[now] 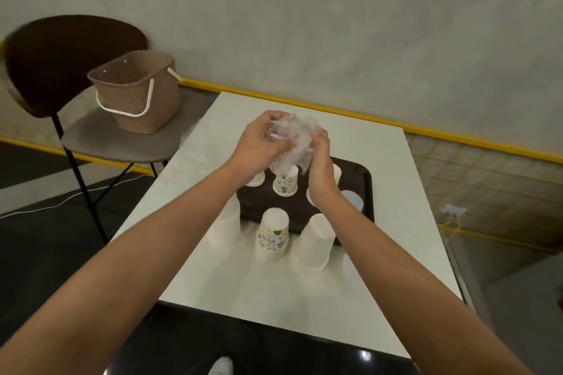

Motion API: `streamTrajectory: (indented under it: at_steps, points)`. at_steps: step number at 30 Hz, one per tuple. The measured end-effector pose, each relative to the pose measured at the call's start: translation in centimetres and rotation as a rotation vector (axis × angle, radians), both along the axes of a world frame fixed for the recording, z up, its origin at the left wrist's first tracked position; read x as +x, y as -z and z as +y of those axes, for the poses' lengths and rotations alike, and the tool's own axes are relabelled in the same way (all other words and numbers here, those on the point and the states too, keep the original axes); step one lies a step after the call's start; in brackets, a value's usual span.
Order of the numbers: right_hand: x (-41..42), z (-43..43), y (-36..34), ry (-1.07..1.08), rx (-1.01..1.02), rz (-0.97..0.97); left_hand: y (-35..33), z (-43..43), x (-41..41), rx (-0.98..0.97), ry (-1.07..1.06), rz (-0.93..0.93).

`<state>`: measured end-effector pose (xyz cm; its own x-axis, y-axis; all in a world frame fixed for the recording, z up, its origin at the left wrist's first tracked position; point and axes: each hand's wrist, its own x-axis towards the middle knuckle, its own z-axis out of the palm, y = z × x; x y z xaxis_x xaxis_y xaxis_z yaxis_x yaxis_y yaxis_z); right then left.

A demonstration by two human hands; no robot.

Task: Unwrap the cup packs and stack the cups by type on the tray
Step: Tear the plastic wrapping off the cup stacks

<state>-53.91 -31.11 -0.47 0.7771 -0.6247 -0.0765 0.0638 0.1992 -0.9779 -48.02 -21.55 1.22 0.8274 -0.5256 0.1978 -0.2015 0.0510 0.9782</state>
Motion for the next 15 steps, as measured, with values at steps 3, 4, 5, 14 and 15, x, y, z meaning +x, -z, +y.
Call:
streamTrajectory:
  at_steps: [3, 4, 5, 14, 15]
  points:
    - [2.6, 1.2, -0.7, 0.028, -0.100, 0.006, -0.6, 1.9, 3.9, -0.005, -0.105, -0.009]
    - [3.4, 1.5, -0.7, 0.036, -0.129, 0.031, -0.7, 2.6, 5.2, -0.014, -0.145, -0.004]
    - [4.2, 1.6, -0.6, 0.035, -0.163, 0.048, -0.6, 3.3, 6.7, -0.025, -0.187, 0.006]
    - [9.1, 1.3, 1.2, 0.011, -0.369, 0.191, 5.5, 7.7, 15.6, 0.451, -0.383, -0.070]
    - [9.7, 1.3, 1.4, -0.011, -0.398, 0.213, 6.3, 7.8, 15.9, 0.536, -0.374, -0.104]
